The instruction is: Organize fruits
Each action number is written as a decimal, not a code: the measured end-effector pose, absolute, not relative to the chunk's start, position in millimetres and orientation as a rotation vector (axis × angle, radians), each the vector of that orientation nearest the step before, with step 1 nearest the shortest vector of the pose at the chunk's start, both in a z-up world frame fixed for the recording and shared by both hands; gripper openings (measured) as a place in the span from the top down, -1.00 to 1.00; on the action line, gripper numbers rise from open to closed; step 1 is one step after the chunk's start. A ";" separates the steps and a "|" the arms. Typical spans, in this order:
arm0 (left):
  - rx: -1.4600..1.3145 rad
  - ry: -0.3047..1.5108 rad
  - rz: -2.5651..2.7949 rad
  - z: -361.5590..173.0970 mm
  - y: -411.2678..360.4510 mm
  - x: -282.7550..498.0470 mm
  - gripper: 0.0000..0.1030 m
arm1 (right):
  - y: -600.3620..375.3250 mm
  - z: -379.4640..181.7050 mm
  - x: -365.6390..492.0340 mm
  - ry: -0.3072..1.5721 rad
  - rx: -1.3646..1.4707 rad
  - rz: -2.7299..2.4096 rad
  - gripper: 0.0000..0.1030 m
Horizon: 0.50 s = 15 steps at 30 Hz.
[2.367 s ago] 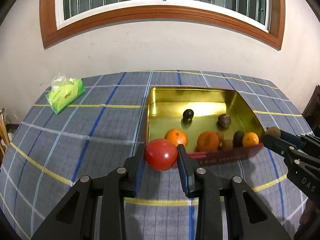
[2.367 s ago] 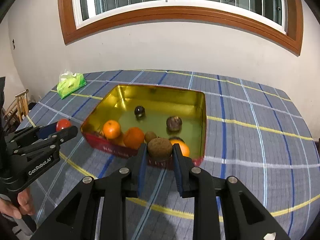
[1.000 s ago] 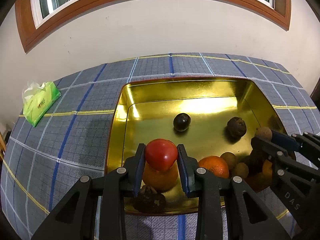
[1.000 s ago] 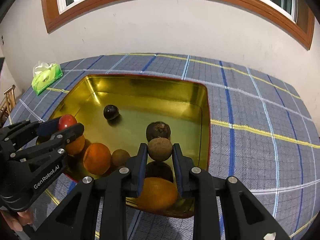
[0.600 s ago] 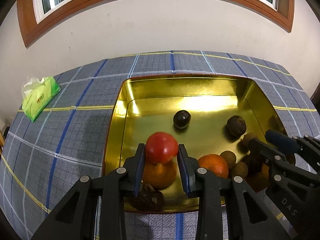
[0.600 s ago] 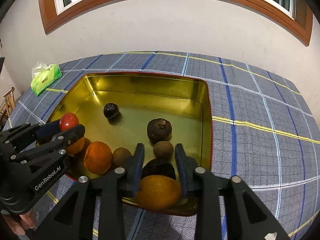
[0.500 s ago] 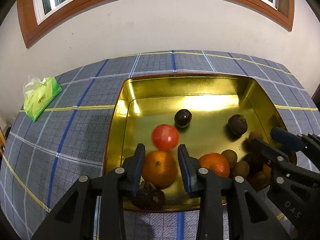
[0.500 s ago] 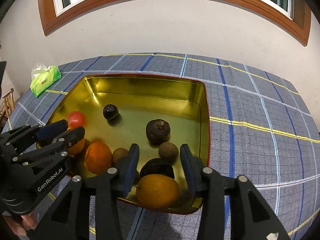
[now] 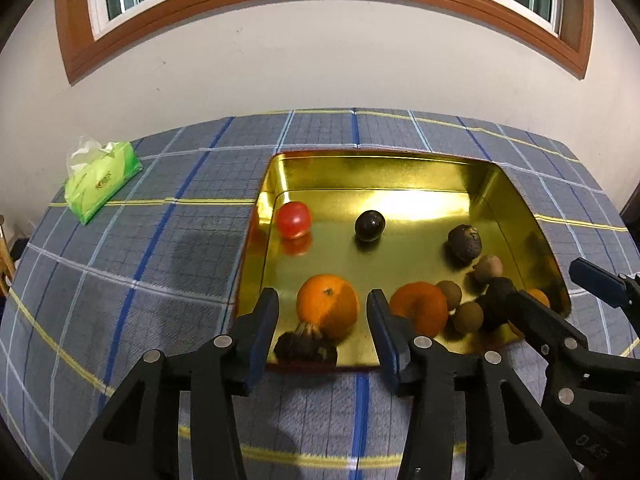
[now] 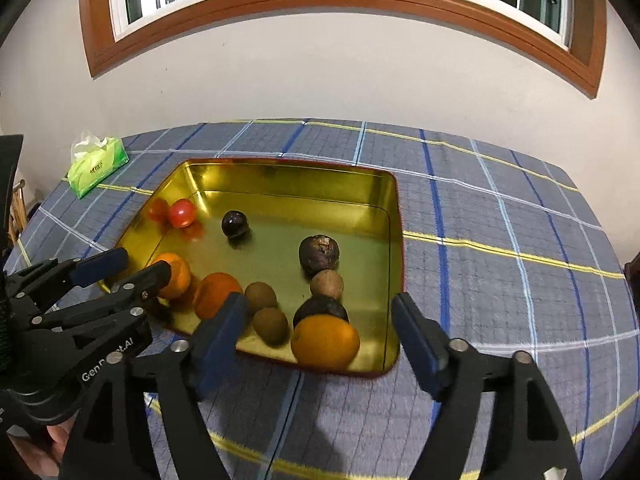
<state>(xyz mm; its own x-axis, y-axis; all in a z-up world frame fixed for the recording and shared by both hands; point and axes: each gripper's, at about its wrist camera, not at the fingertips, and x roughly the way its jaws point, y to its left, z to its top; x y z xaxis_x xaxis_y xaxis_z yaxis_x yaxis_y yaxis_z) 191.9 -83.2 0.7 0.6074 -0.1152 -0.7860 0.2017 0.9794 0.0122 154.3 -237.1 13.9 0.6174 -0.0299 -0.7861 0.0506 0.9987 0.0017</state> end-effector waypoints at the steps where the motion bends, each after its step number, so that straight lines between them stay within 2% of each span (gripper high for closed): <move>1: 0.103 0.899 -0.181 2.1 -82.0 188.5 0.07 | -236.7 15.1 150.9 0.911 0.025 -0.048 -0.55; 3: 0.100 0.898 -0.181 5.0 -78.2 180.7 0.06 | -235.6 16.4 143.5 0.926 0.030 -0.050 -0.59; 5: 0.111 0.896 -0.174 7.4 -75.2 172.5 0.06 | -233.2 18.0 133.7 0.932 0.031 -0.051 -0.72; 15: 0.152 0.890 -0.155 11.0 -55.0 118.7 0.05 | -211.4 19.2 90.3 0.972 0.006 -0.042 -0.80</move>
